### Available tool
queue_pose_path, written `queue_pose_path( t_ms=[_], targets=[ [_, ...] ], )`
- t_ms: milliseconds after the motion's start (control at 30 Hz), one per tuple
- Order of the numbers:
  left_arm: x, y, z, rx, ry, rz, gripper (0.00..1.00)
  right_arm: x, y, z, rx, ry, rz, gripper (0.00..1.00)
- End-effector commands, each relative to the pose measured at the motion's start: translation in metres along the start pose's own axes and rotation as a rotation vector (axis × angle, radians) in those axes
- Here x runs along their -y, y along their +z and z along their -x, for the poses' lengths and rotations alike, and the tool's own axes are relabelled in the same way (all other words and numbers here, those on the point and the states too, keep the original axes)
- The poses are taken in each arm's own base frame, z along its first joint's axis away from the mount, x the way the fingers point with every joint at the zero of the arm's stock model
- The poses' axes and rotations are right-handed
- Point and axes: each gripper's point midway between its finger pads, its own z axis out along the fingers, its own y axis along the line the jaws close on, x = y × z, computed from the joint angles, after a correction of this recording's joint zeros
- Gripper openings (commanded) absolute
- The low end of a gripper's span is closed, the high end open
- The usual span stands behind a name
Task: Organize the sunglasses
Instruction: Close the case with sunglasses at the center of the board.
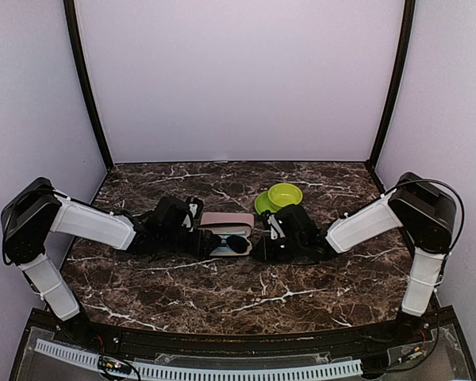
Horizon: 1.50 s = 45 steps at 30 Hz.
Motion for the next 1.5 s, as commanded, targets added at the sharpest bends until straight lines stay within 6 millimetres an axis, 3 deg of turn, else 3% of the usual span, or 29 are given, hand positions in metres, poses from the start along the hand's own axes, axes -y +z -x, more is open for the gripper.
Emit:
queue_pose_path(
  t_ms=[0, 800, 1467],
  targets=[
    [0.008, 0.000, 0.013, 0.034, 0.009, -0.032, 0.77, -0.006, 0.002, 0.002, 0.009, -0.018, 0.006, 0.14],
    [0.019, 0.002, 0.005, 0.006, 0.012, -0.075, 0.77, -0.008, 0.004, -0.001, 0.005, -0.017, 0.010, 0.14],
    [0.004, -0.018, 0.019, 0.067, 0.039, 0.018, 0.79, -0.009, 0.003, 0.001, 0.007, -0.022, 0.007, 0.14]
  ],
)
